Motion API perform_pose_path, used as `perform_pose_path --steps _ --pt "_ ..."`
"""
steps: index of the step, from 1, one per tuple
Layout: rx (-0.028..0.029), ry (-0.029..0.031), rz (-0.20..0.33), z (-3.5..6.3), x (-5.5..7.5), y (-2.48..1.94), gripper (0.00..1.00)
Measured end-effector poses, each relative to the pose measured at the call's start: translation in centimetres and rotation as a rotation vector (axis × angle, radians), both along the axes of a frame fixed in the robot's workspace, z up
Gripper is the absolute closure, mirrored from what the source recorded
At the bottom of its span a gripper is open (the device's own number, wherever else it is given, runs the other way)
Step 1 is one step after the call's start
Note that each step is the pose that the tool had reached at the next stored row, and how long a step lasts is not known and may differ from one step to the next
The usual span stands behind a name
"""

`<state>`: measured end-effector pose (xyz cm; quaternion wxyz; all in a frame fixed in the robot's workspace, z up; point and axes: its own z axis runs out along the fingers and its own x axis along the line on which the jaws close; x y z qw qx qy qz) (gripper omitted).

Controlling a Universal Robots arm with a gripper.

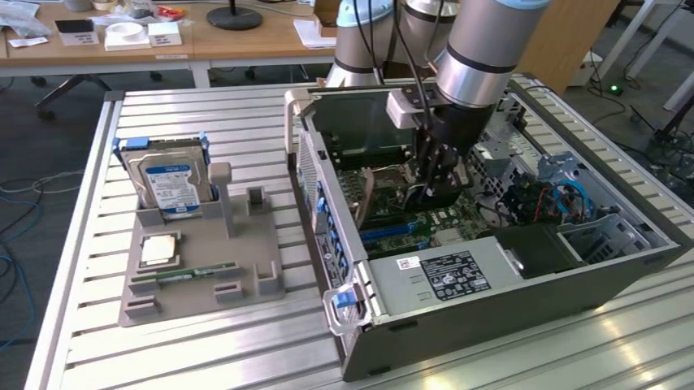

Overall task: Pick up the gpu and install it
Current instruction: 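Insert the gpu into the slot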

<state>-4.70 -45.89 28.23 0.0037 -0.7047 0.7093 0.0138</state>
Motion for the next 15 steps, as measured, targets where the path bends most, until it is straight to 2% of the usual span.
perform_pose_path --steps 6,15 --pt "0.0000 0.0000 0.000 -0.87 -0.4 -0.02 0.74" --pt "-0.0001 0.0000 0.000 -1.13 -1.1 -0.01 0.74"
